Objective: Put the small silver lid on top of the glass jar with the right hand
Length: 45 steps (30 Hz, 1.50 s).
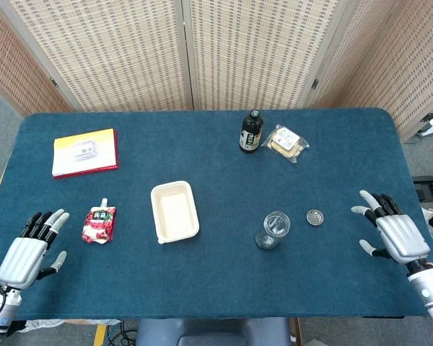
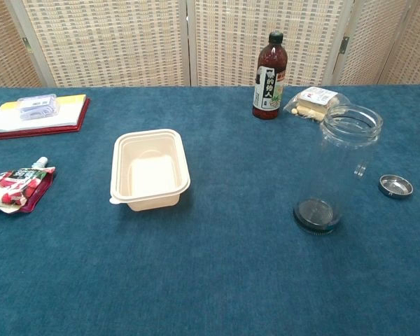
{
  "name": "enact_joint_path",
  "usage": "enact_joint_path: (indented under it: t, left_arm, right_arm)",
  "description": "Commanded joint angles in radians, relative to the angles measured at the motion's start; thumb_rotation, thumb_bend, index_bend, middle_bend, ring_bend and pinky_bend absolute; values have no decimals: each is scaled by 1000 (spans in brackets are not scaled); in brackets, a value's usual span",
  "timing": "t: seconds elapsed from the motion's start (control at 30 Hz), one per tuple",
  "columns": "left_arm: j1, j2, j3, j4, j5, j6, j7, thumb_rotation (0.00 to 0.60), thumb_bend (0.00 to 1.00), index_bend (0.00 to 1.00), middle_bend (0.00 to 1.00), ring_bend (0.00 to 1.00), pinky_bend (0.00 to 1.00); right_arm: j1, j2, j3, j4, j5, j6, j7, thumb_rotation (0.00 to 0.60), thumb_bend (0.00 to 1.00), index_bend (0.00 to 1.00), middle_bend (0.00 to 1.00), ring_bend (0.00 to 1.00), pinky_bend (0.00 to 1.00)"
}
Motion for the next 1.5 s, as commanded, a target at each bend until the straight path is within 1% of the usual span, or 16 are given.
enact_joint_path:
  t: [0.03, 0.2, 0.33, 0.47, 0.73, 1.17, 1.5]
  left_arm:
    - [2, 2, -4, 0, -7, 3, -4, 600, 373, 0, 47, 0, 0]
    - [4, 6, -8, 0, -11, 8, -12, 600, 373, 0, 47, 0, 0]
    - [8, 8, -10, -2, -11, 14, -14, 600, 374, 0, 47, 0, 0]
    - [10, 10, -12, -2, -12, 19, -17, 600, 373, 0, 47, 0, 0]
    - [11, 9, -13, -3, -9, 22, -15, 600, 374, 0, 47, 0, 0]
    - [19, 19, -17, -7, -4, 41, -32, 600, 374, 0, 47, 0, 0]
    - [27, 29, -17, -10, 8, 61, -49, 600, 374, 0, 47, 0, 0]
  right_arm:
    - [72, -10, 31, 31, 53, -99, 41, 600, 322, 320, 0, 0, 0]
    - [124, -54, 45, 87, 100, -182, 38, 600, 340, 379, 0, 0, 0]
    - [164, -97, 49, 141, 137, -250, 24, 600, 369, 397, 0, 0, 0]
    - [190, -133, 45, 181, 159, -295, 2, 600, 387, 411, 0, 0, 0]
    - [224, -179, 44, 229, 197, -342, -33, 600, 405, 484, 0, 0, 0]
    - [281, -258, 40, 297, 249, -413, -94, 600, 414, 500, 0, 0, 0]
    - [312, -301, 40, 329, 292, -441, -147, 600, 415, 516, 0, 0, 0]
